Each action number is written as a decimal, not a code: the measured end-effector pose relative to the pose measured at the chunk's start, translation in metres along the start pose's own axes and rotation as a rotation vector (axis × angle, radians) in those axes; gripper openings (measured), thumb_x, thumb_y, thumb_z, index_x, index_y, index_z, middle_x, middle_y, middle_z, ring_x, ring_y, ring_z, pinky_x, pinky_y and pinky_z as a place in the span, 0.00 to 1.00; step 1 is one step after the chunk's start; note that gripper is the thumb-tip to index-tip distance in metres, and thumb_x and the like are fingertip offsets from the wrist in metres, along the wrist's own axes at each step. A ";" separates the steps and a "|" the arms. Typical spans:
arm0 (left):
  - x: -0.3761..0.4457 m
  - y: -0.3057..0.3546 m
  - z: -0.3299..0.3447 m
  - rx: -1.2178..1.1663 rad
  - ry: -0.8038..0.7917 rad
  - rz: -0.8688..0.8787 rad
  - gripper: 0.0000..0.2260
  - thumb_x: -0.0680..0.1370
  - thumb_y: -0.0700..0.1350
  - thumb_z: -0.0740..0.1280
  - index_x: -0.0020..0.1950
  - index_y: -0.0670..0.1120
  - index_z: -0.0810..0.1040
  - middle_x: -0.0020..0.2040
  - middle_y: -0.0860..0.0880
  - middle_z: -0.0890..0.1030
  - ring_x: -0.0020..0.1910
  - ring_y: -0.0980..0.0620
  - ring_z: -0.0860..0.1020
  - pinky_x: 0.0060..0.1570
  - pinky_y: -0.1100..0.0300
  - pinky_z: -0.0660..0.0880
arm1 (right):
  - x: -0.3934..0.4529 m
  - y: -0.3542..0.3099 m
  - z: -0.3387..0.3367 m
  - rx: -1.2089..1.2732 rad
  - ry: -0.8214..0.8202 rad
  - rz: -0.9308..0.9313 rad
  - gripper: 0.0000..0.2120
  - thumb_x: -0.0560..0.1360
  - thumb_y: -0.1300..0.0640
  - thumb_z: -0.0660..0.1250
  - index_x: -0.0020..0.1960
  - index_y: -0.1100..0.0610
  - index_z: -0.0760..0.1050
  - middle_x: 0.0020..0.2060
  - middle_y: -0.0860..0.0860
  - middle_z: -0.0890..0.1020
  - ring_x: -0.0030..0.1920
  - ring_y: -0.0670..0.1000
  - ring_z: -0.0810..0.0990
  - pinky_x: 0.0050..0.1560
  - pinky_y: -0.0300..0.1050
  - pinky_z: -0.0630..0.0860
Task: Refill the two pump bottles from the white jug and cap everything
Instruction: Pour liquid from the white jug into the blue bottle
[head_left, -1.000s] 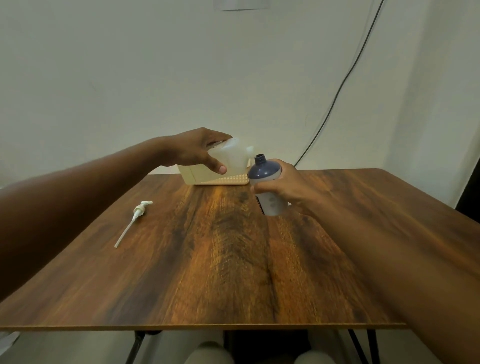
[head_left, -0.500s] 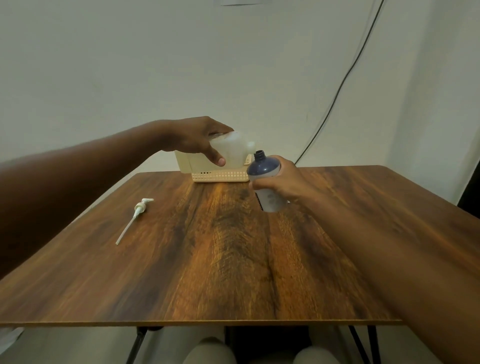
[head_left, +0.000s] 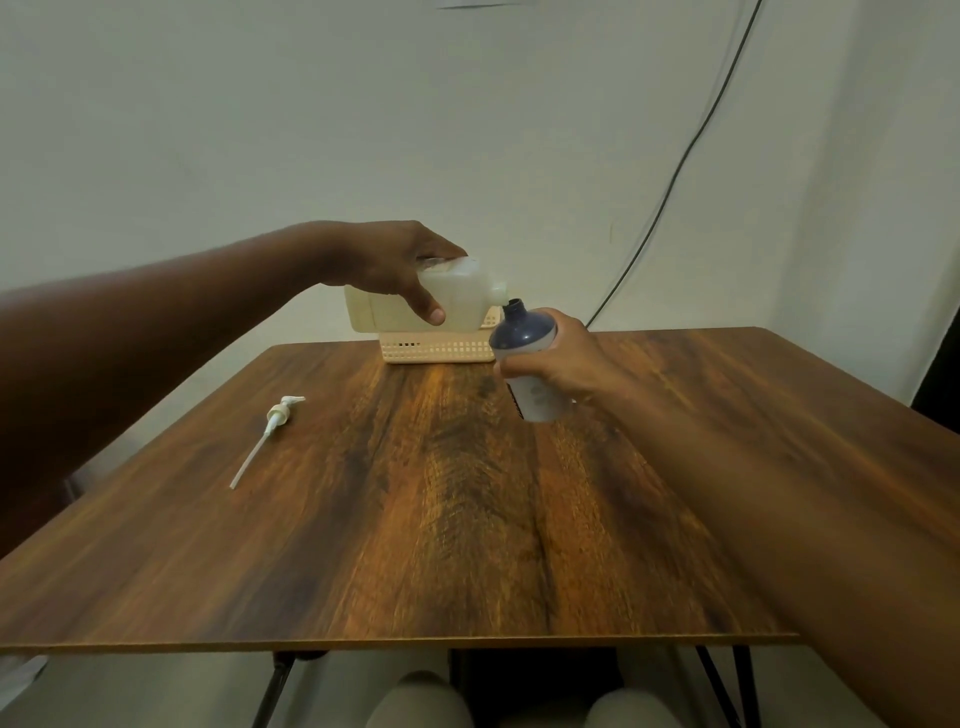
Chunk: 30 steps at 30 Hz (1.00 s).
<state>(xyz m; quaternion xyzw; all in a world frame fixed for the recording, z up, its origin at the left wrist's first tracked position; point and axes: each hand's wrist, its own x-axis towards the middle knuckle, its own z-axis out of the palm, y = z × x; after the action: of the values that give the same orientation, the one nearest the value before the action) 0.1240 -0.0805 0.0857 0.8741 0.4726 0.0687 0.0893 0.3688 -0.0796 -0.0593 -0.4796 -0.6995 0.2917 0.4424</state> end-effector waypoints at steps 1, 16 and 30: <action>0.000 0.000 -0.001 0.004 -0.002 -0.001 0.30 0.75 0.51 0.76 0.75 0.53 0.72 0.62 0.51 0.80 0.59 0.48 0.78 0.49 0.56 0.79 | 0.000 0.000 0.000 0.003 0.003 -0.002 0.31 0.66 0.53 0.82 0.66 0.51 0.75 0.55 0.51 0.83 0.55 0.53 0.82 0.52 0.49 0.82; 0.003 0.002 -0.005 0.048 -0.043 -0.001 0.27 0.74 0.51 0.76 0.72 0.53 0.74 0.61 0.51 0.81 0.57 0.49 0.80 0.50 0.54 0.80 | -0.005 -0.005 0.003 0.018 0.004 0.016 0.28 0.68 0.56 0.81 0.66 0.54 0.75 0.54 0.51 0.82 0.54 0.52 0.81 0.53 0.46 0.80; 0.005 0.002 -0.009 0.071 -0.063 -0.014 0.28 0.74 0.52 0.77 0.72 0.55 0.74 0.59 0.53 0.81 0.54 0.53 0.79 0.46 0.58 0.78 | -0.005 -0.002 0.007 0.041 0.007 0.042 0.33 0.66 0.53 0.83 0.67 0.51 0.73 0.57 0.52 0.82 0.56 0.54 0.81 0.58 0.55 0.82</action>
<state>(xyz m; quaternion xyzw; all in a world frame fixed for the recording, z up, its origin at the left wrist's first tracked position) 0.1268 -0.0770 0.0951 0.8751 0.4778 0.0235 0.0735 0.3626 -0.0850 -0.0627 -0.4861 -0.6814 0.3136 0.4483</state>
